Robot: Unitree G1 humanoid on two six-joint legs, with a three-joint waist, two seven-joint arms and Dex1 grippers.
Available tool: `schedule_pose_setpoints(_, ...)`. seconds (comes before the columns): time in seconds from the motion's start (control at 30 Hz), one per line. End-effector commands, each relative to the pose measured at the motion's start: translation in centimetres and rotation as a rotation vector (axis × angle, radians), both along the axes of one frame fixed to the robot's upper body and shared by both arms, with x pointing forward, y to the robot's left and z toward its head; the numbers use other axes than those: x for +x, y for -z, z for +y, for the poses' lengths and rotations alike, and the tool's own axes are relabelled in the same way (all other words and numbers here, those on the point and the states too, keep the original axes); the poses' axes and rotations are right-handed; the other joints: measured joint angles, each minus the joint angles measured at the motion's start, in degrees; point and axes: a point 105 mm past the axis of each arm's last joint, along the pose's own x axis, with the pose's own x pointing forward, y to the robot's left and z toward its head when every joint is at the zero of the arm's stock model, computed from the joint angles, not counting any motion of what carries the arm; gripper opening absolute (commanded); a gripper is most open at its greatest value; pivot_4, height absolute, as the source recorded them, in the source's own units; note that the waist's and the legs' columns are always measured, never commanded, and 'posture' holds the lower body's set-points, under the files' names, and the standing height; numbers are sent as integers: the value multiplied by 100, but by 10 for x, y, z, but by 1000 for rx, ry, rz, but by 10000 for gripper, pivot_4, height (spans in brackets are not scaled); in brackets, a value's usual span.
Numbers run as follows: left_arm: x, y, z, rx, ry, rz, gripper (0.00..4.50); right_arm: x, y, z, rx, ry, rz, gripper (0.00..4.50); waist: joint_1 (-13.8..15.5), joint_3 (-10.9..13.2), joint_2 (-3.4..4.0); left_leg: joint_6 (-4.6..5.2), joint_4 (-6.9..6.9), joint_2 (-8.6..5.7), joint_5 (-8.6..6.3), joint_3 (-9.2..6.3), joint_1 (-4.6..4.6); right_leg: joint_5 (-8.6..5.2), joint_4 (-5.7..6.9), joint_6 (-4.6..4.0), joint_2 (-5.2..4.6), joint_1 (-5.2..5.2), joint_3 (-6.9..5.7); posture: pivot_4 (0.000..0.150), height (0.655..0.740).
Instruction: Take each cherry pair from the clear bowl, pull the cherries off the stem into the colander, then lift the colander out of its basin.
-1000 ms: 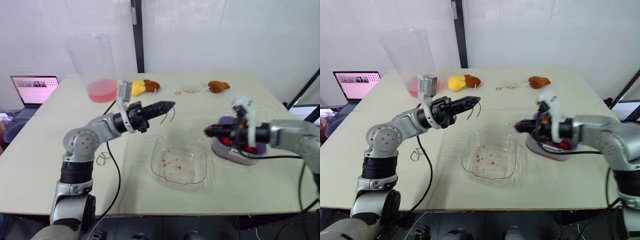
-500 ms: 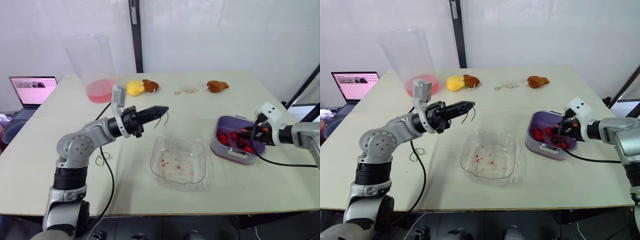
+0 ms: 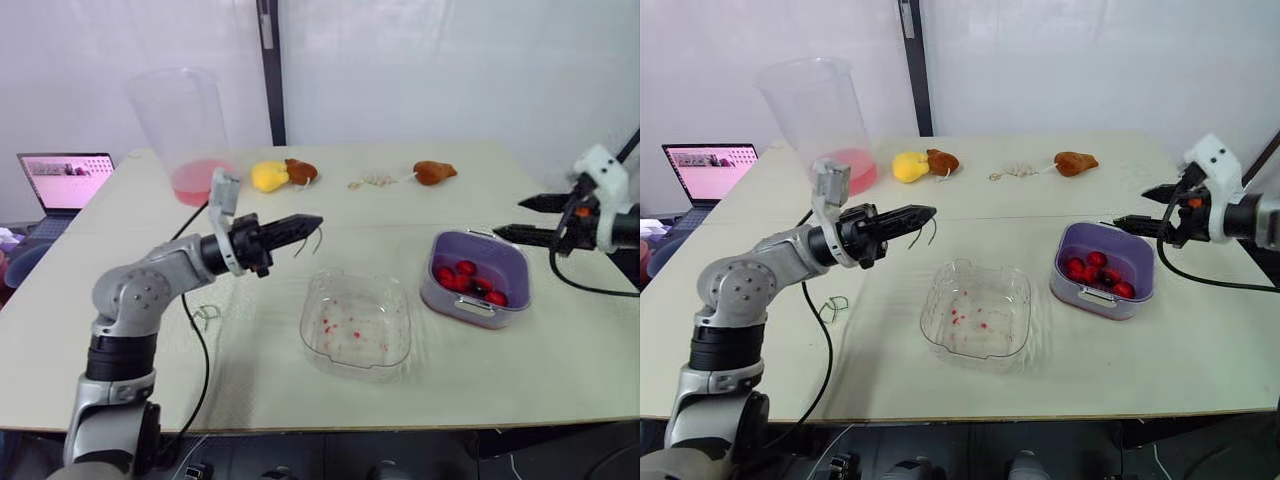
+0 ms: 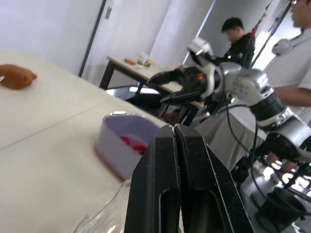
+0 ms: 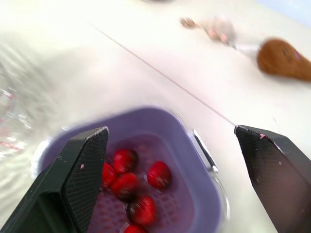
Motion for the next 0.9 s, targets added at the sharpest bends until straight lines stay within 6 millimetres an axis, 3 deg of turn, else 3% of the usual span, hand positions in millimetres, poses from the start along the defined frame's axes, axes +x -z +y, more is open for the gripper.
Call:
schedule_pose_setpoints(0.03,-5,-7,24,28,-45,-36,0,-28,-24,16,-12,-142,-18,44368,7,2,3,0,-1,0,0,0,-1,0,1,0,0,-3,0,1500,7400)
schedule_pose_setpoints(0.2,-9,9,68,95,-152,45,0,-52,-24,35,28,-286,-3,44368,10,2,4,0,1,0,0,-2,-2,0,0,0,-1,-2,0,1500,7400)
schedule_pose_setpoints(0.27,-15,35,97,173,-219,137,0,-59,-20,46,42,-348,7,44368,-4,0,7,0,1,1,0,-2,-1,0,1,0,0,-2,0,1500,7400)
schedule_pose_setpoints(0.37,-25,63,122,225,-277,274,0,-64,-17,59,48,-396,14,44368,-19,1,15,0,-11,5,0,2,4,0,2,-1,2,-6,3,1500,7400)
schedule_pose_setpoints(0.6,-23,113,154,280,-456,498,0,-75,-12,95,30,-532,48,44368,136,2,15,1,-1,0,-1,-1,3,0,0,-1,-2,3,3,1500,7400)
schedule_pose_setpoints(0.77,-17,123,168,221,-536,543,0,-84,-14,126,35,-652,60,44368,131,2,15,0,-3,3,-1,1,3,0,0,-1,-2,-1,3,1500,7400)
schedule_pose_setpoints(0.9,-13,123,169,165,-552,556,0,-83,-15,135,41,-672,51,44368,150,2,13,0,-3,3,-1,0,2,0,0,-1,-3,0,2,1500,7400)
